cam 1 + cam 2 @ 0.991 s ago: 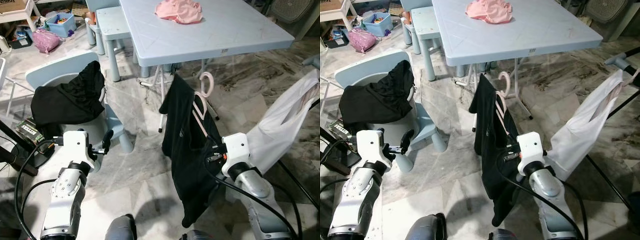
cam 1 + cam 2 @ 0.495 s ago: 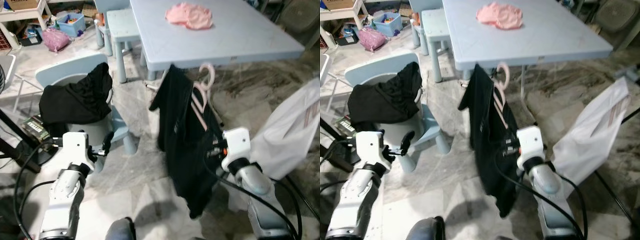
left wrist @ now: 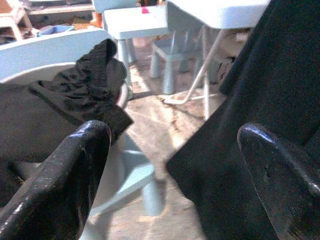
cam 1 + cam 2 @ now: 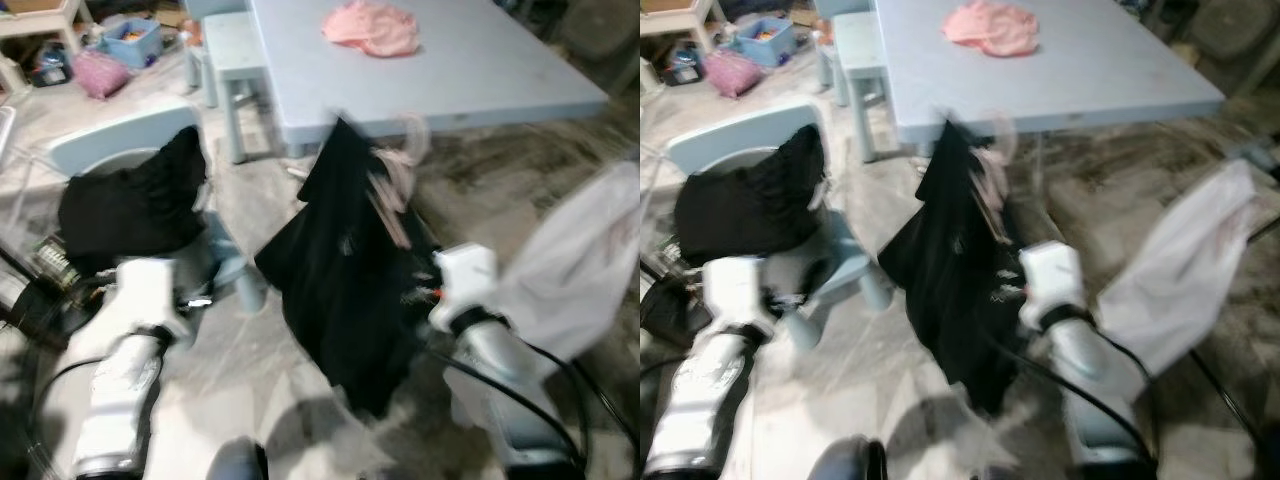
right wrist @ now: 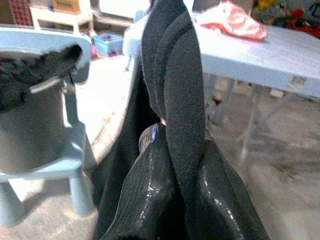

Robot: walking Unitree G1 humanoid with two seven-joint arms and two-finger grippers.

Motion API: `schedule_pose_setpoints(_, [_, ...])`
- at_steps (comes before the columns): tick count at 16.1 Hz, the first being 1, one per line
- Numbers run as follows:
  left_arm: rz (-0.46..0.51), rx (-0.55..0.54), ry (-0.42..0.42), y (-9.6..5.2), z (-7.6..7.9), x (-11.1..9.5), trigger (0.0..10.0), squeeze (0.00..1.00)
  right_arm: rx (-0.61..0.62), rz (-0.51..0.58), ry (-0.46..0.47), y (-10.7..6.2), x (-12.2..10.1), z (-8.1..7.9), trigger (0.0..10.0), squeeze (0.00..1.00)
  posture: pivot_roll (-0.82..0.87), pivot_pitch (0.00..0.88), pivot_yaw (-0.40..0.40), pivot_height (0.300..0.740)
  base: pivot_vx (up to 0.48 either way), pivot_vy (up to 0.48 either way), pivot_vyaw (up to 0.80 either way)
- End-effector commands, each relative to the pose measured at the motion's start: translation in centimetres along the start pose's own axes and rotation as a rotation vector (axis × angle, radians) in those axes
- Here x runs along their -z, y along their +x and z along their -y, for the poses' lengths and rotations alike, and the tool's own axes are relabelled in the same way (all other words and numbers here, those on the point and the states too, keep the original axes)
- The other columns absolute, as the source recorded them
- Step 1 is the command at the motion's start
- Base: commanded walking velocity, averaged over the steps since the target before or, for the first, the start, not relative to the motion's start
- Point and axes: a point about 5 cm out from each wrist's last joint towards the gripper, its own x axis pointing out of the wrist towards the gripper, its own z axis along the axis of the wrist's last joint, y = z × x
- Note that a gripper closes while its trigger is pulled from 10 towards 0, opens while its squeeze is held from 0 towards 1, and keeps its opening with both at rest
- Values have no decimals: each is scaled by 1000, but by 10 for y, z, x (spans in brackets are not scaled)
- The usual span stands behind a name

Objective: Hang hanger

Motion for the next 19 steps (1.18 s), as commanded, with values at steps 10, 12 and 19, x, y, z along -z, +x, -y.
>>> schedule_pose_setpoints(10, [9,32,-12,2,8,-1,10000,0,32,99,-44,-1,-19,9,10000,0,-36,94,-20,740,397,0,554])
schedule_pose_setpoints(12, [9,33,-12,2,9,-2,10000,0,52,90,-53,-1,-18,12,10000,0,-36,94,-20,740,454,0,0])
schedule_pose_setpoints(19, [-12,6,9,4,2,1,10000,0,147,-12,-71,-6,1,18,10000,0,-34,79,-20,740,190,0,0])
